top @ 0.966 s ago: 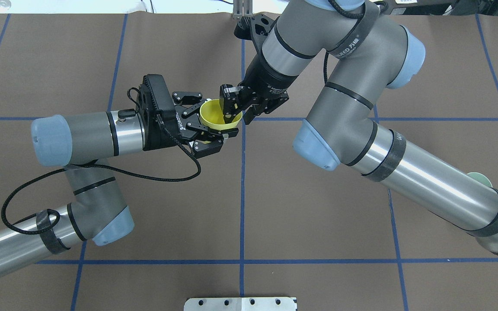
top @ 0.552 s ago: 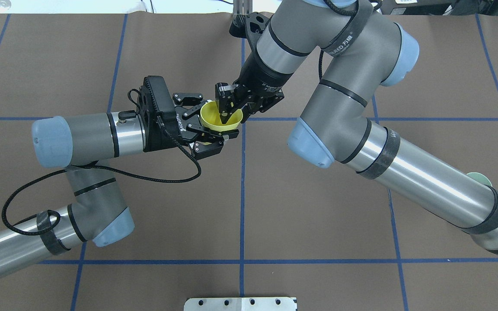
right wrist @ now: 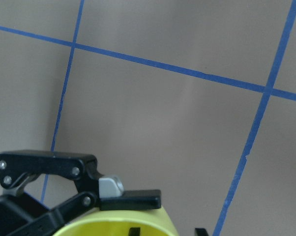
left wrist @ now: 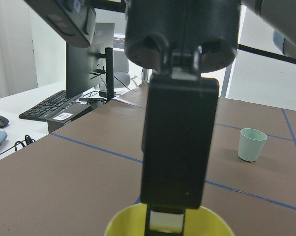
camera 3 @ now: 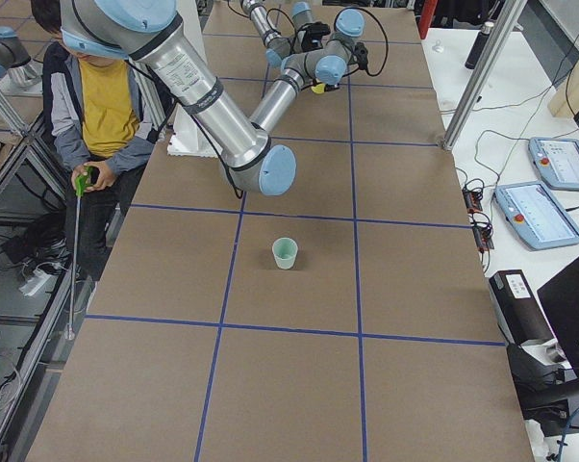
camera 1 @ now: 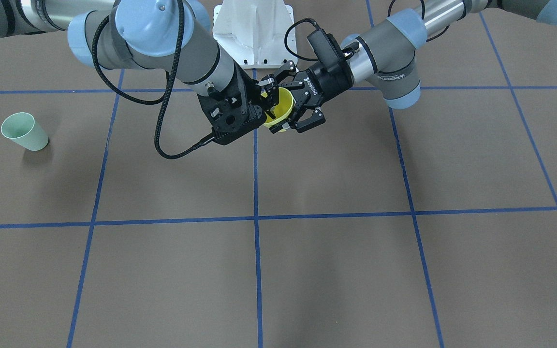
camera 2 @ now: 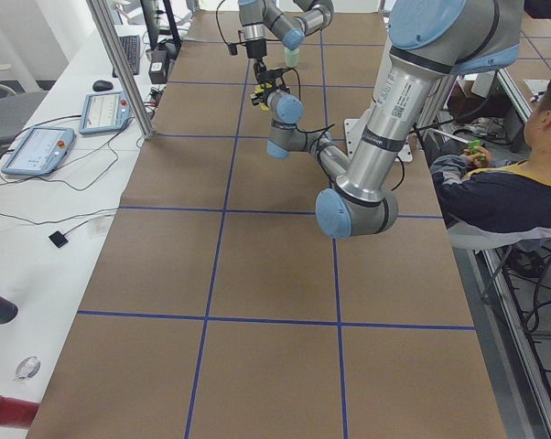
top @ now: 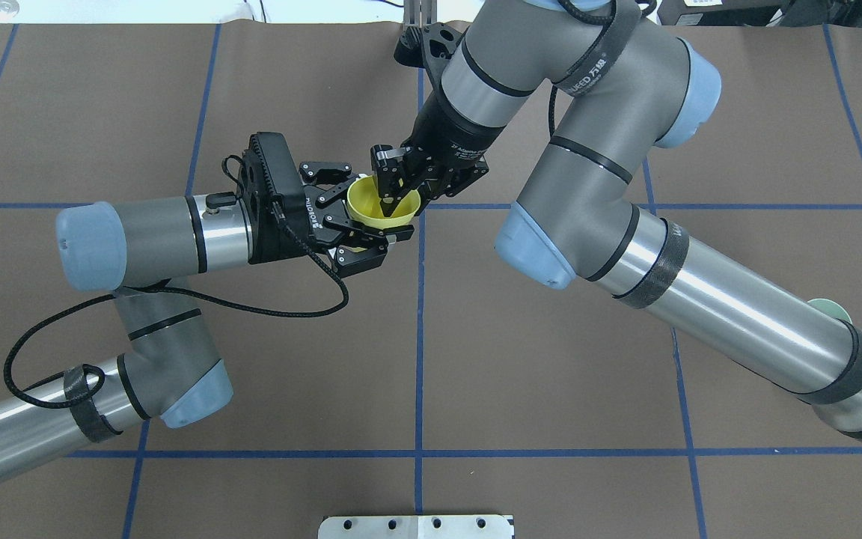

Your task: Transfer and stack yellow cup on green cup

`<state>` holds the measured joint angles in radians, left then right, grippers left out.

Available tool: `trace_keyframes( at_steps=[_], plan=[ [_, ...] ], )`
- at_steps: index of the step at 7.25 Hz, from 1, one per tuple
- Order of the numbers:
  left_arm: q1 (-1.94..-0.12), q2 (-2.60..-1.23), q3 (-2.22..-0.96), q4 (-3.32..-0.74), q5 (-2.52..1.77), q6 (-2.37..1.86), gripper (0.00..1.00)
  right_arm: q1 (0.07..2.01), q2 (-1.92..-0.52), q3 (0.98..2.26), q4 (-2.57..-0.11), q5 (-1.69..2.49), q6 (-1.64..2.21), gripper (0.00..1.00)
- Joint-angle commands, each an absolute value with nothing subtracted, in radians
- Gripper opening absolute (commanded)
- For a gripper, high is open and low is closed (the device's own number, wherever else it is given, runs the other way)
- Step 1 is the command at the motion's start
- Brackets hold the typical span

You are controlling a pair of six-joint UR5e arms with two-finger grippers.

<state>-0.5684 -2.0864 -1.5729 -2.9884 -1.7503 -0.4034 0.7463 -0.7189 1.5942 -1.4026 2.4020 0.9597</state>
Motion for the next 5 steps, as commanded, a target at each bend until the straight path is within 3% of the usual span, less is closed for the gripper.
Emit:
trace_keyframes(
  at_steps=[1, 2, 5],
  plan=[
    [-0.568, -2.089, -1.572, -2.988, -1.75, -0.403, 0.66, 0.747, -0.719, 1.598, -1.402, 2.402, 0.957, 0.0],
    [-0.569, -2.091, -1.572, -2.988, -1.75, -0.402, 0.95, 0.747, -0.719, 1.598, -1.402, 2.396, 0.957, 0.0],
    [-0.569, -2.092, -1.574, -2.988, -1.75, -0.403, 0.99, 0.749, -0.719, 1.601, -1.401, 2.385, 0.962, 0.0]
  ],
)
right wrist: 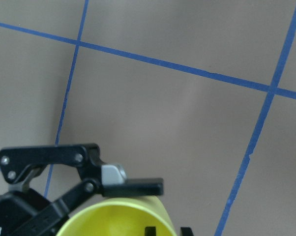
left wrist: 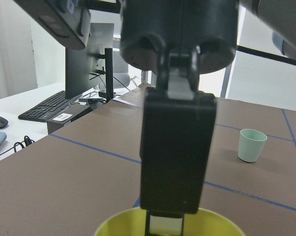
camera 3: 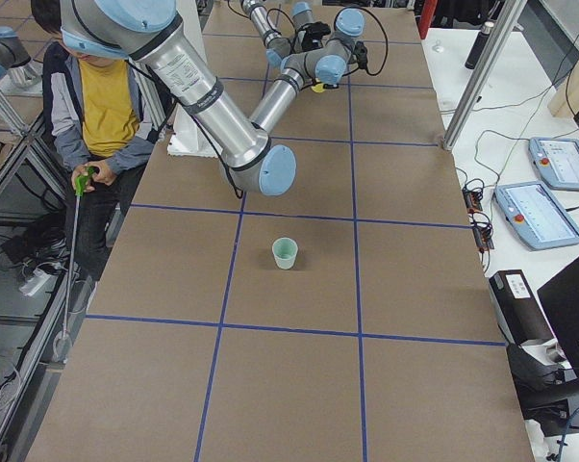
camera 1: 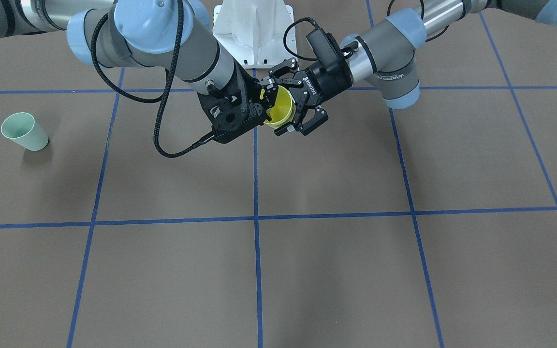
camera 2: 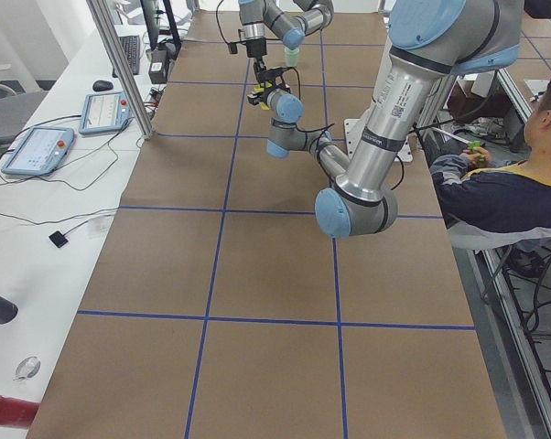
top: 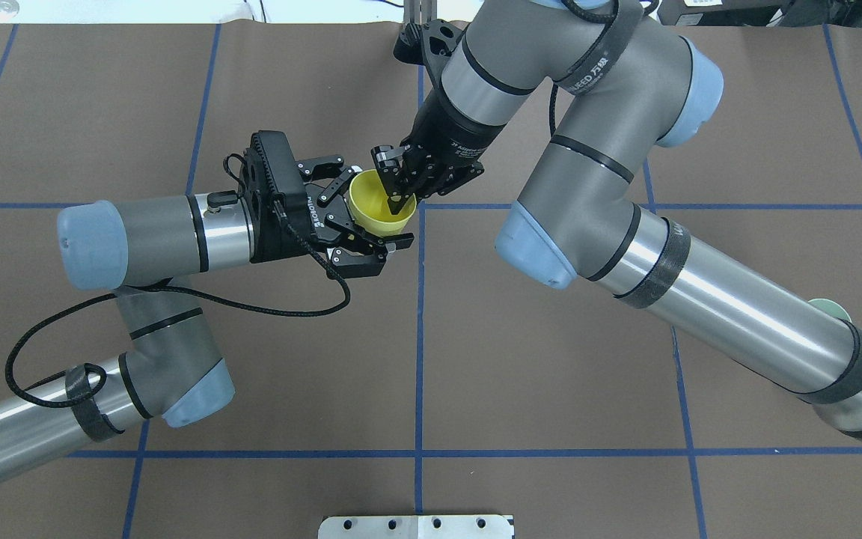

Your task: Transfer and stack yellow cup on green cup

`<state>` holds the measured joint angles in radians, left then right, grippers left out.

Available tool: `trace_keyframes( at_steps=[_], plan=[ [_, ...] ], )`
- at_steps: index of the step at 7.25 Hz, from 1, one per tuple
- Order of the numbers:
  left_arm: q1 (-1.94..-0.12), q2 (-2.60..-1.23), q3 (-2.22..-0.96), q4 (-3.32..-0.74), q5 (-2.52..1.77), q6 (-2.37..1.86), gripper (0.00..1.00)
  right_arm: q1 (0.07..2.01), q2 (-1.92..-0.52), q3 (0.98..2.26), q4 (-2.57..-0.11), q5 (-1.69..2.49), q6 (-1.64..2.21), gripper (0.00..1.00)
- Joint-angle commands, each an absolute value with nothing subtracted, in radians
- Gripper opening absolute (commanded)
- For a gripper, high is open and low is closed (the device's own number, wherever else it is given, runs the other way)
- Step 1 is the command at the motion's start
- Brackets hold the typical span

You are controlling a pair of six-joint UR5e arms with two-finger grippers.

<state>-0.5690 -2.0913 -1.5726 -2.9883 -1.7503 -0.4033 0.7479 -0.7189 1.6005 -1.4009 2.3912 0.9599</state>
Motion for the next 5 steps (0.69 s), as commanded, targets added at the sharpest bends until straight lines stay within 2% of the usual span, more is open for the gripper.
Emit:
trace_keyframes(
  at_steps=[1, 5],
  plan=[
    [-0.569, -2.094, -1.574, -2.987, -1.75, -0.403, 0.99, 0.75, -0.724, 1.601, -1.401, 2.372, 0.962, 0.0],
    [-0.569, -2.092, -1.574, -2.987, -1.752, -0.403, 0.99, 0.787, -0.747, 1.605, -1.401, 2.373, 0.963, 0.0]
  ],
)
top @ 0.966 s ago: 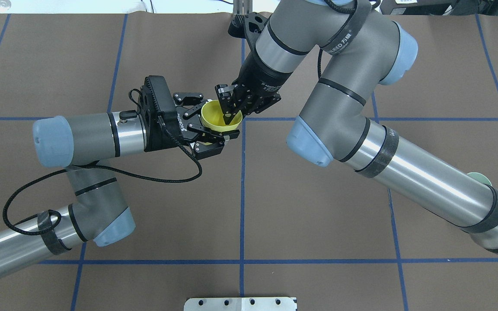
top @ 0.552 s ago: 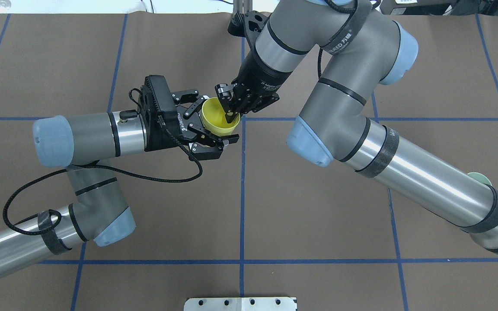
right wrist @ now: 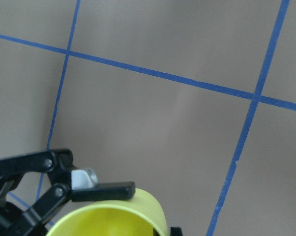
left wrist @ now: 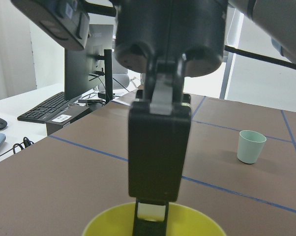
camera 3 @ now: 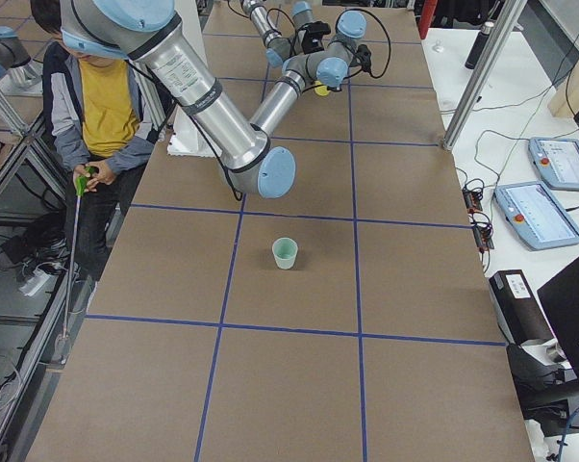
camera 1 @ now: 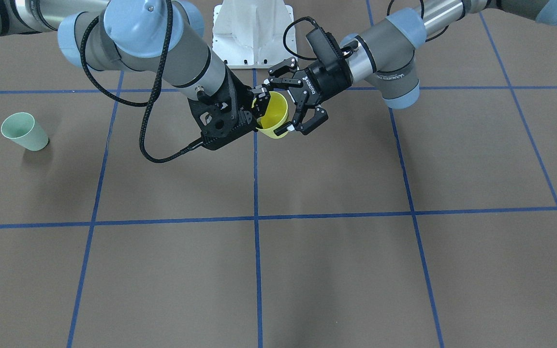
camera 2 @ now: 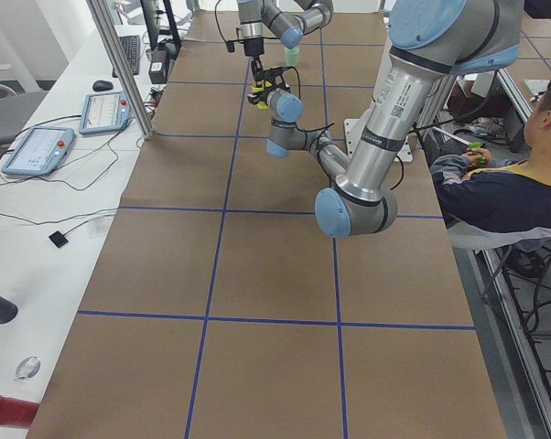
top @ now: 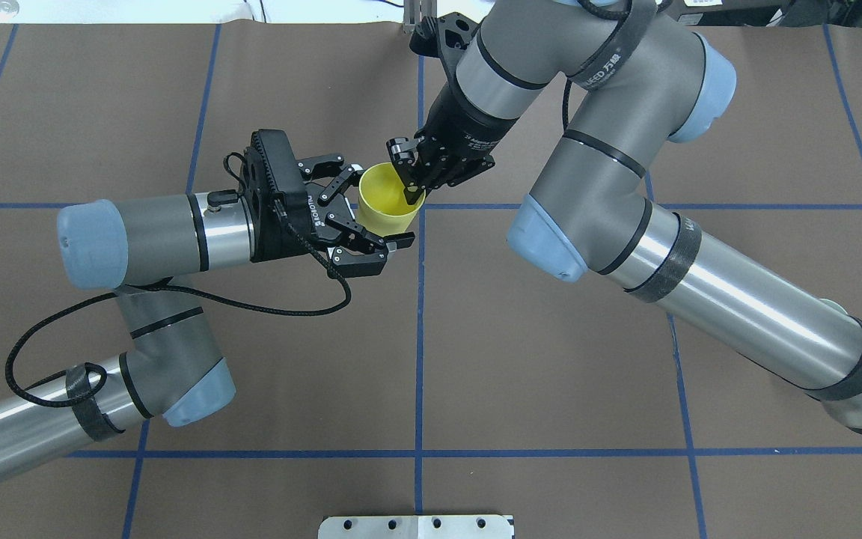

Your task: Transfer and stack yellow cup on green cup

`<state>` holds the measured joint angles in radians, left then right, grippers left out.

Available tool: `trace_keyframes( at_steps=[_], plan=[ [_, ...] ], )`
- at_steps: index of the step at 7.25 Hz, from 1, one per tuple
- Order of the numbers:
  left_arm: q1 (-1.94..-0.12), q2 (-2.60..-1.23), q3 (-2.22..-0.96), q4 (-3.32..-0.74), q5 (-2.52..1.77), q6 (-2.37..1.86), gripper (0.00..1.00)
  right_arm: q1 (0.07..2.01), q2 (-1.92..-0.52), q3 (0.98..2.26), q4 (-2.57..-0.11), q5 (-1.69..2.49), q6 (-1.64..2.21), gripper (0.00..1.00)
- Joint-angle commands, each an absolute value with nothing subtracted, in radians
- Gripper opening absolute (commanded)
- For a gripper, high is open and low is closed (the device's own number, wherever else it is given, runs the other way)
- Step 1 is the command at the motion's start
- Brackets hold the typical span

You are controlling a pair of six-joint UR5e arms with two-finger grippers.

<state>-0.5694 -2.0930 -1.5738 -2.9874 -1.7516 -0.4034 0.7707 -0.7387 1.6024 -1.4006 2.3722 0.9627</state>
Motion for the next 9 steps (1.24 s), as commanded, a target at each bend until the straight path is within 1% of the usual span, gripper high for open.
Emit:
trace_keyframes(
  at_steps=[1, 3, 7, 9],
  plan=[
    [-0.569, -2.091, -1.575, -2.988, -1.752, -0.403, 0.99, 0.801, -0.761, 1.615, -1.402, 2.373, 0.963, 0.0],
    [-0.569, -2.088, -1.575, -2.988, -1.752, -0.403, 0.99, 0.845, -0.817, 1.661, -1.404, 2.373, 0.969, 0.0],
    [-0.571, -2.089, -1.578, -2.985, -1.743, -0.406, 0.99, 0.934, -0.848, 1.66, -1.408, 2.373, 0.956, 0.0],
    [-0.578, -2.086, -1.58, -2.977, -1.718, -0.414, 0.99, 0.994, -0.885, 1.663, -1.408, 2.37, 0.913, 0.0]
  ],
)
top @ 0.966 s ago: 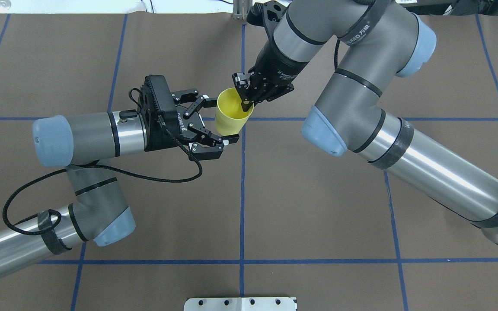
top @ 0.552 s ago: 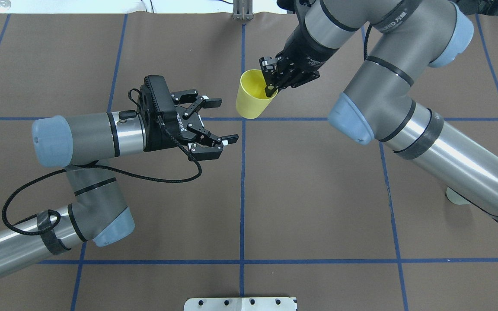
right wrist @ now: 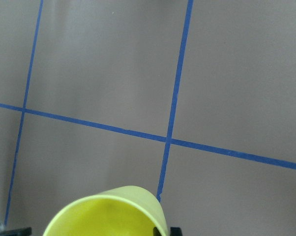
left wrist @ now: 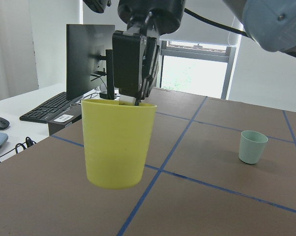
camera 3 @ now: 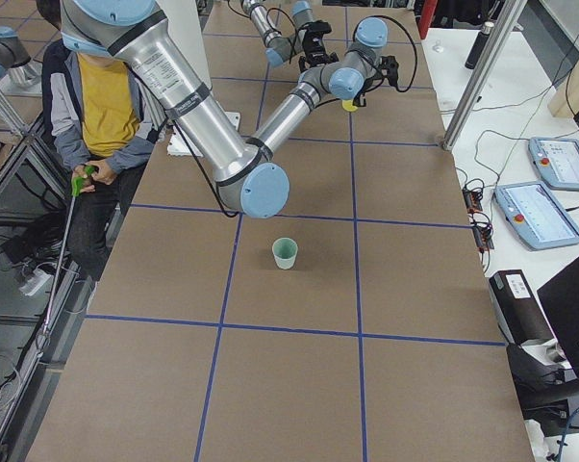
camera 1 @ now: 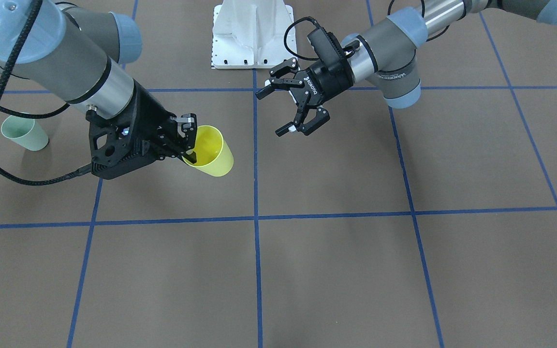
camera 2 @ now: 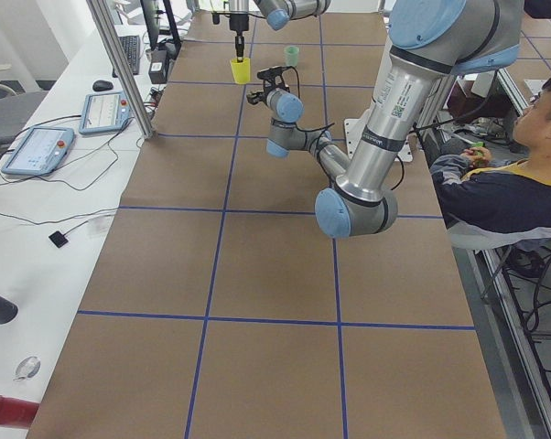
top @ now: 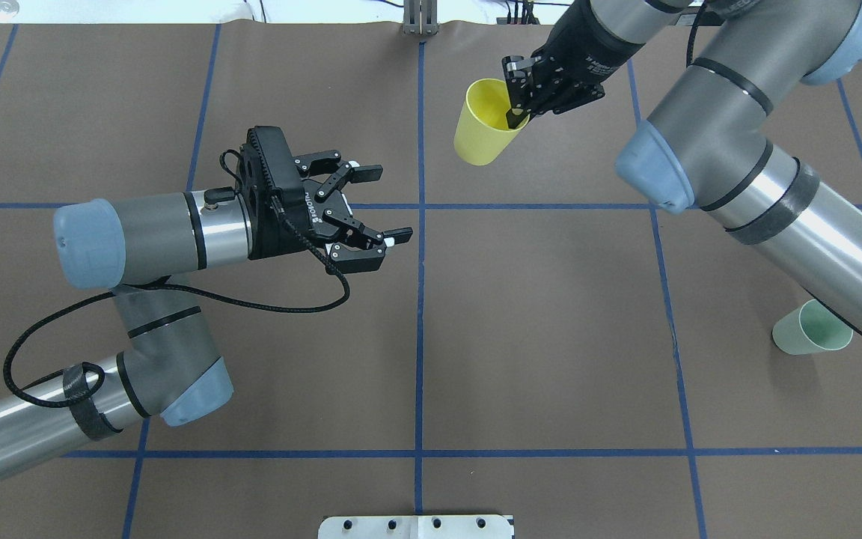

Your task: Transfer and stack yellow cup on green cup

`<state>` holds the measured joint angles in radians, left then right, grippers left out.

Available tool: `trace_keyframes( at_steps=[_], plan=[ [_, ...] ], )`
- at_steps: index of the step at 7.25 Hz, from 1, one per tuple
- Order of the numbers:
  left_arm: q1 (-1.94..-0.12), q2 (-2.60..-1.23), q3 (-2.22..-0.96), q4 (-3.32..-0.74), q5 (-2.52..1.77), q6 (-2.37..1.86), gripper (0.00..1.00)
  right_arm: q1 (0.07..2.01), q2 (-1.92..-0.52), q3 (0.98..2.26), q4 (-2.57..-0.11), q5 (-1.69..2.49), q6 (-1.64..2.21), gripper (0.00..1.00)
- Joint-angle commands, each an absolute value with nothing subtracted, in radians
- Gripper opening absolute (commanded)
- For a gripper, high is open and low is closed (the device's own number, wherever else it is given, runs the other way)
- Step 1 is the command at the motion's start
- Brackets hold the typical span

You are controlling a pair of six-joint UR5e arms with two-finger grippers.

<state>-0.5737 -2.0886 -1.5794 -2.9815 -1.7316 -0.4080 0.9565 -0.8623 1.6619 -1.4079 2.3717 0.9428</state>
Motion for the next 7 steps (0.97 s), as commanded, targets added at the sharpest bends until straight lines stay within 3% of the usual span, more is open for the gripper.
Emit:
trace_keyframes(
  at_steps=[1, 4, 7],
  plan=[
    [-0.589, -2.086, -1.58, -2.962, -1.663, -0.46, 1.0, 1.037, -0.915, 1.661, -1.41, 2.356, 0.872, 0.0],
    [-0.765, -1.976, -1.586, -2.771, -1.696, -0.545, 1.0, 1.176, -1.027, 1.667, -1.41, 2.358, 0.709, 0.0],
    [-1.171, -1.853, -1.586, -2.44, -2.171, -0.395, 1.0, 1.247, -1.155, 1.745, -1.41, 2.368, 0.594, 0.0]
  ],
)
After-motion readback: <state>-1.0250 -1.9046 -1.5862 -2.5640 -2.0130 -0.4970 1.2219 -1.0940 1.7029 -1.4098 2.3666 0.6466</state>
